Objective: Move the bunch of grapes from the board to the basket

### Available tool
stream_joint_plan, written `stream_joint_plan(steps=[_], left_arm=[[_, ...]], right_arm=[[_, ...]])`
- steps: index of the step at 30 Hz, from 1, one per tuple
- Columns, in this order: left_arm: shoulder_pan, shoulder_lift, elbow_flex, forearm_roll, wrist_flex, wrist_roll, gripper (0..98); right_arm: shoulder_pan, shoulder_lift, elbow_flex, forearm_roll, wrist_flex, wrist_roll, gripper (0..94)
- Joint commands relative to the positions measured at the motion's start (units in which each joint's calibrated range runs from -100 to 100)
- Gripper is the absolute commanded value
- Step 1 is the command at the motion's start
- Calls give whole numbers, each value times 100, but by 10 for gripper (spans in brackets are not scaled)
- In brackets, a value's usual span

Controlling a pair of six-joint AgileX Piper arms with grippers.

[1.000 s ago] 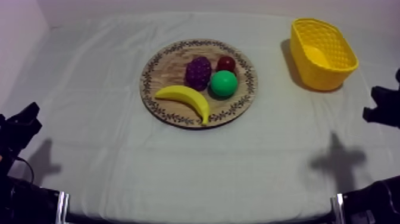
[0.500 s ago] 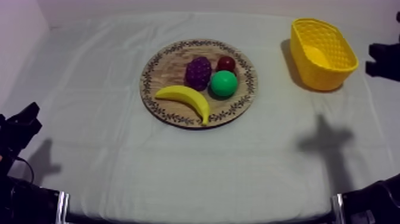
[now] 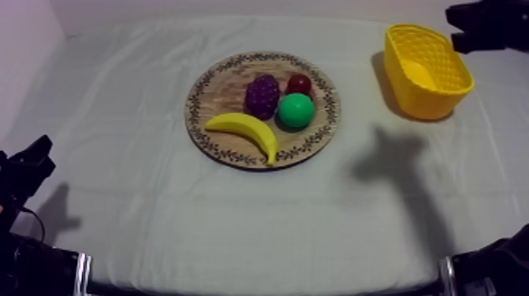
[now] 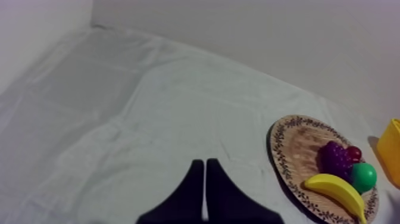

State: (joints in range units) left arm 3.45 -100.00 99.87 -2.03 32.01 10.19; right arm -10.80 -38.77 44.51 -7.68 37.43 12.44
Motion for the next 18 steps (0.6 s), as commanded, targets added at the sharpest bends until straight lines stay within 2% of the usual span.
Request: stream_joint_plan(steps=[1,8,18], left_arm=[[-1,0,2,1,0,-1,1],[-1,0,2,1,0,-1,1],[-1,0,2,1,0,1,1]], right_arm=[[-114,176,-283,-48,93,53,8],[-436,783,-1221,-8,364,-18,8],[-909,1938,-3140,616,1251,-887,8]])
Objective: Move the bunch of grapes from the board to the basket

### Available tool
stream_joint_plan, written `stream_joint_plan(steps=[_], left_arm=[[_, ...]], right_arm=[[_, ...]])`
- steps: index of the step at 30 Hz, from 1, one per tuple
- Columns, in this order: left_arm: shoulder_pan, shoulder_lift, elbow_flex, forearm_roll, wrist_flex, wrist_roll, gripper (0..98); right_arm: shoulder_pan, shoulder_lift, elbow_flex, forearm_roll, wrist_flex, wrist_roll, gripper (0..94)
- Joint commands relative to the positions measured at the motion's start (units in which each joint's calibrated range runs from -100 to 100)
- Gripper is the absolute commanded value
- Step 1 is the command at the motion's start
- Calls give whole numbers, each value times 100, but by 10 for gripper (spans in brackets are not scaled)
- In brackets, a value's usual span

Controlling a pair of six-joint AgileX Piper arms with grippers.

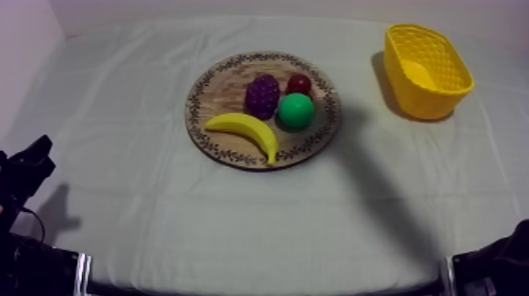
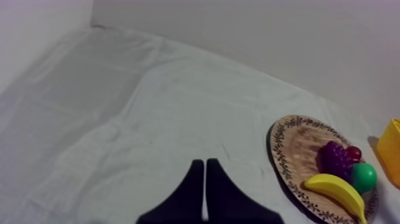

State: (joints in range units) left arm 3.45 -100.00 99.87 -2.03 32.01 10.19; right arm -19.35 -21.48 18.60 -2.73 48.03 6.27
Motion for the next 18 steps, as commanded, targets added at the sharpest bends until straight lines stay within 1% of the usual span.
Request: stream_joint_plan(steps=[1,6,13,18], left_arm=[[-1,0,2,1,0,0,1],[-1,0,2,1,0,2,1],[-1,0,2,1,0,0,1],[-1,0,2,1,0,1,1]], right_arm=[[-96,332,-748,195,308,-377,8],[-268,927,-1602,450,840,-783,8],[-475,1625,-2360,694,1164,-1178,8],[-588,2068,-2760,750,1399,-1382,8]])
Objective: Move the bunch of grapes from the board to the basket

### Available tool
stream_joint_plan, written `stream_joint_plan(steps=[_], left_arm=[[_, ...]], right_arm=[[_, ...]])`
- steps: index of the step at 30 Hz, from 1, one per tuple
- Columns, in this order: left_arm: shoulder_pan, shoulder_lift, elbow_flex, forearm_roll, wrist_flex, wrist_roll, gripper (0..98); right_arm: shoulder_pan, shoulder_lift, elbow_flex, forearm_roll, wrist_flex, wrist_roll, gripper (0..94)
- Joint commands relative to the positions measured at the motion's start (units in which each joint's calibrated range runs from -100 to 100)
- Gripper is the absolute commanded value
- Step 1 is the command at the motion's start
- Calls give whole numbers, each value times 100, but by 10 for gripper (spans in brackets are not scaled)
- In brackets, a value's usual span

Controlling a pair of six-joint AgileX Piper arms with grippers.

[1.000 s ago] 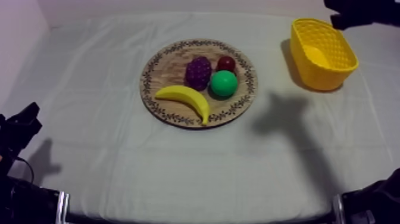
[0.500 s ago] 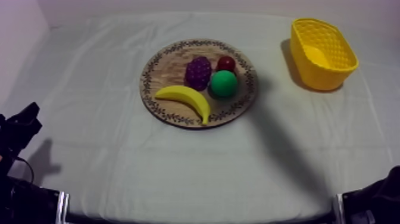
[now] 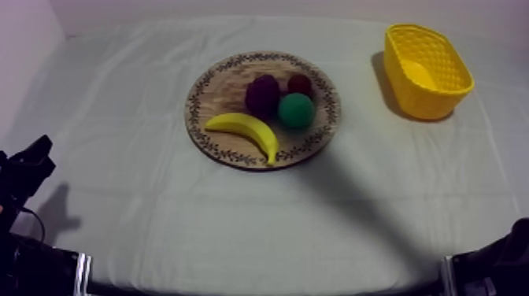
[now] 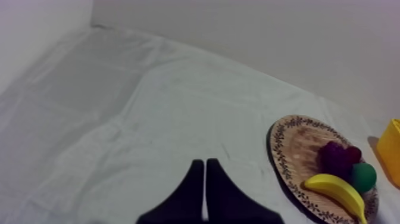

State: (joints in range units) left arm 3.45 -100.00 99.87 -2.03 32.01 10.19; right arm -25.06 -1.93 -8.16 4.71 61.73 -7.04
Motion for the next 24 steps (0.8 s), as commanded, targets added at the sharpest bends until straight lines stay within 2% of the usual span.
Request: stream_joint_plan(steps=[1,7,13,24], left_arm=[[-1,0,2,1,0,2,1],[-1,0,2,1,0,1,1],[-1,0,2,1,0,2,1],[-1,0,2,1,0,1,1]], right_arm=[[-41,193,-136,11,53,-84,8],[-231,680,-600,121,384,-334,8],[-428,1210,-1514,232,1462,-723,7],[-492,1878,-2419,179,3188,-1372,6]])
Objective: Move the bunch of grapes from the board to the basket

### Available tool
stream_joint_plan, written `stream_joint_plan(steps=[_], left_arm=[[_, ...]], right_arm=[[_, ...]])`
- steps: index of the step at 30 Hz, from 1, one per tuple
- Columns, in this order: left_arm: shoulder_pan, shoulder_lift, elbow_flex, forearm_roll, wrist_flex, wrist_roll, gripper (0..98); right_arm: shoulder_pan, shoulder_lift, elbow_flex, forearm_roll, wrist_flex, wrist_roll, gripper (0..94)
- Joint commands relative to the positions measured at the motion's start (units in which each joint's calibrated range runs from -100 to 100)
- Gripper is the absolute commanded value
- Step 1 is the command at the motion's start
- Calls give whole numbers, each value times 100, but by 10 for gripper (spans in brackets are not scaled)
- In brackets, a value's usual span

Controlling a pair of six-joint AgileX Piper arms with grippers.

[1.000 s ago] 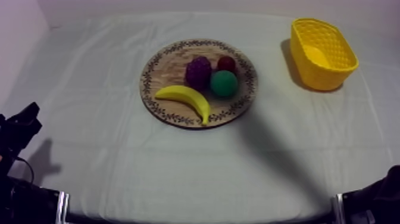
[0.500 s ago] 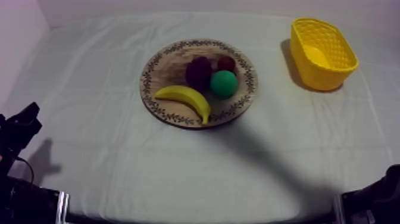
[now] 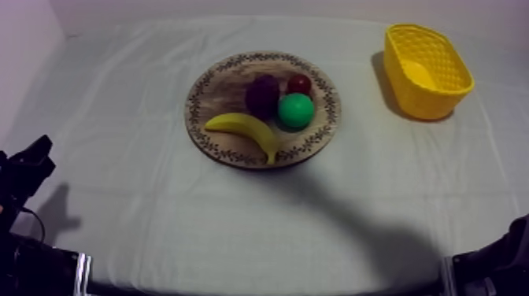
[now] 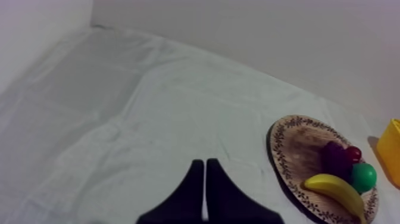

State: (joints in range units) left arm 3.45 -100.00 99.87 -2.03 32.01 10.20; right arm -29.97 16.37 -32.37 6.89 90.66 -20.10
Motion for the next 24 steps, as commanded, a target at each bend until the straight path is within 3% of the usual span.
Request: stream_joint_plan(steps=[1,7,22,24], left_arm=[[-1,0,2,1,0,1,1],[-1,0,2,1,0,0,1],[-1,0,2,1,0,-2,1],[-1,0,2,1,0,-2,1]], right_arm=[[-2,93,14,-73,400,-86,6],[-31,285,327,-256,532,-157,6],[-136,342,536,-257,236,-65,14],[-184,346,552,-186,225,-118,138]])
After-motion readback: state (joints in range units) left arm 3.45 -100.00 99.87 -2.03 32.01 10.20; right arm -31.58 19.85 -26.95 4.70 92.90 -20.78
